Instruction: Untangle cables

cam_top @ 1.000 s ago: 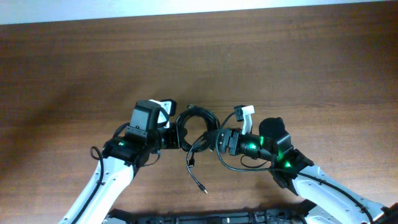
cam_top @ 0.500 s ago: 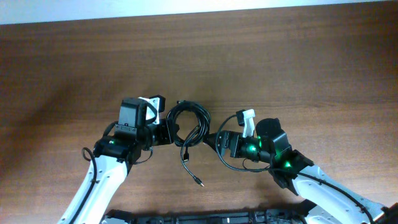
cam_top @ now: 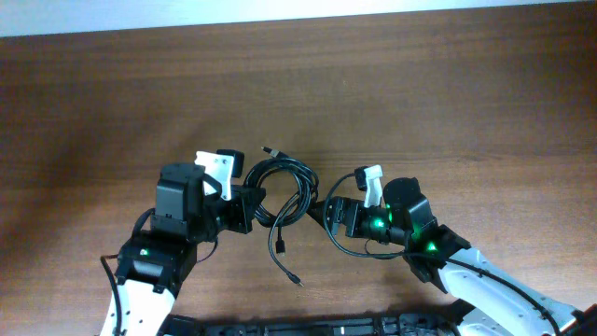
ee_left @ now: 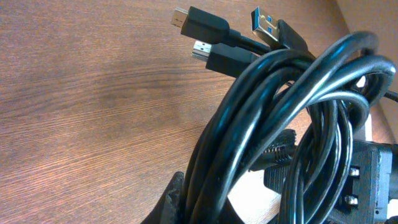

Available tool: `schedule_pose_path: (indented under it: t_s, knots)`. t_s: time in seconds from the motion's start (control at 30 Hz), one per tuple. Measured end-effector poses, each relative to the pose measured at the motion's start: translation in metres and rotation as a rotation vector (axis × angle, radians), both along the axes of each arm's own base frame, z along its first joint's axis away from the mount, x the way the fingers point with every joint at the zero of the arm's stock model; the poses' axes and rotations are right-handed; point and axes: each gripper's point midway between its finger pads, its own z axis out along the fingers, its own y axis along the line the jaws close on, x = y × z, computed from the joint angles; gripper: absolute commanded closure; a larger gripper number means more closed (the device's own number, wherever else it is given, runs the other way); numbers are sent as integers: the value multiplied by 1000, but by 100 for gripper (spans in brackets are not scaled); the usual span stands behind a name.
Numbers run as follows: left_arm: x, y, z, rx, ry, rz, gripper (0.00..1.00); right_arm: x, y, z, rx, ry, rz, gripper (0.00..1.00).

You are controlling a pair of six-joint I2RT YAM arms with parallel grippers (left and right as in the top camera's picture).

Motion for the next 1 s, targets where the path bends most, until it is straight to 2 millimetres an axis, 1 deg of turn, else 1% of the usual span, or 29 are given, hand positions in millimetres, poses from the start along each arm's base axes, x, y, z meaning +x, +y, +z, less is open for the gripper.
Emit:
schedule_pose_path:
  t_s: [0.43,0.77,0.8,0.87,0.97,1.0]
  knots:
    - [-5,1,-5,8,28,0,100,0,0,0,-1,2,0,1]
    - [-2,1,-2,5,10,-1,100,0,0,0,-1,1,0,2]
    - [-2,2,-2,8,10,-2,100,1,1,2,6,-10,0,1]
    - [-4,13,0,47,5,34,100,4,2,7,17,-32,-1,1]
    - [3,47,12,141,-57,176,100,4,1,6,12,-30,-6,1]
    - [4,55,14,159,-66,209,100,4,1,6,13,-29,-5,2]
